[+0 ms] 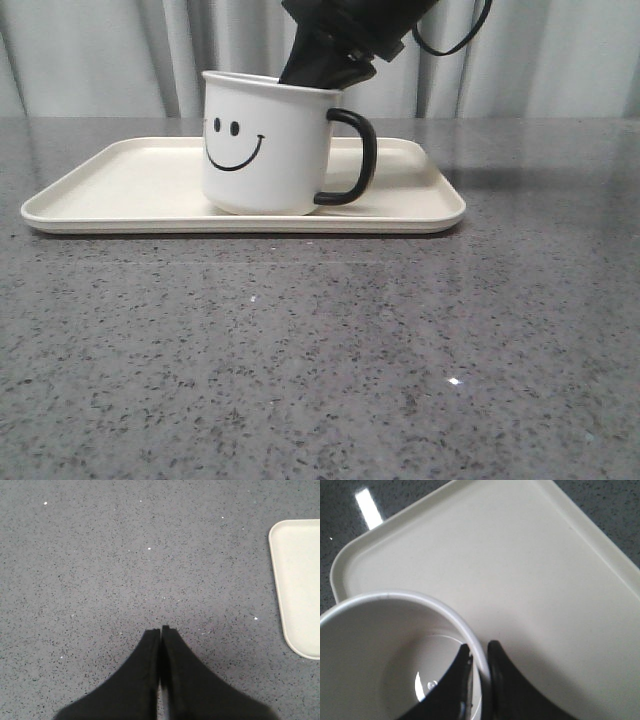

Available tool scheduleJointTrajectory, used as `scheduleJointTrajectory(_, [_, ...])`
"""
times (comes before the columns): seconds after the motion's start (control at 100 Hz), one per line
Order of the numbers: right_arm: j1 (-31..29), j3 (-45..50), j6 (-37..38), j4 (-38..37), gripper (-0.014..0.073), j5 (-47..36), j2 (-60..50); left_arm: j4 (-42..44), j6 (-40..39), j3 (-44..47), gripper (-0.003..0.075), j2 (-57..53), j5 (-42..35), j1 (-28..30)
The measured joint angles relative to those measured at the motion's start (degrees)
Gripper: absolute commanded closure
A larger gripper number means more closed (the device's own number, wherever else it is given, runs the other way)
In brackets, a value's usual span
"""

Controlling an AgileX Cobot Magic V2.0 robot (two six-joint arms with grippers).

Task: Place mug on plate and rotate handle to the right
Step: 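Grip the mug rim with the right gripper and twist the mug, then lift the mug off the tray with the right gripper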

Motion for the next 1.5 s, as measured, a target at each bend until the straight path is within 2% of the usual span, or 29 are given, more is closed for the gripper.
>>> scheduleJointTrajectory(0.44, [0.0,-2.4,0.0,-1.2,0.0655,1.3,0.4,0.0,0.0,0.1,0.0740,0.0,0.0,0.0])
scheduleJointTrajectory(0.64, [0.0,-13.6,0.0,-3.6,0.0655,9.7,0.7,0.0,0.0,0.1,0.0740,0.0,0.0,0.0])
scheduleJointTrajectory(0.77, [0.0,-21.9,0.0,-8.4,0.0655,17.3,0.7,0.0,0.0,0.1,0.0740,0.0,0.0,0.0])
scheduleJointTrajectory(0.94, [0.0,-28.5,-0.2,-11.6,0.0659,19.4,0.7,-0.5,0.0,0.1,0.0740,0.0,0.0,0.0])
scheduleJointTrajectory(1.5, [2.9,-29.4,-2.3,-12.1,0.0659,19.8,7.2,-1.4,0.0,0.1,0.0740,0.0,0.0,0.0])
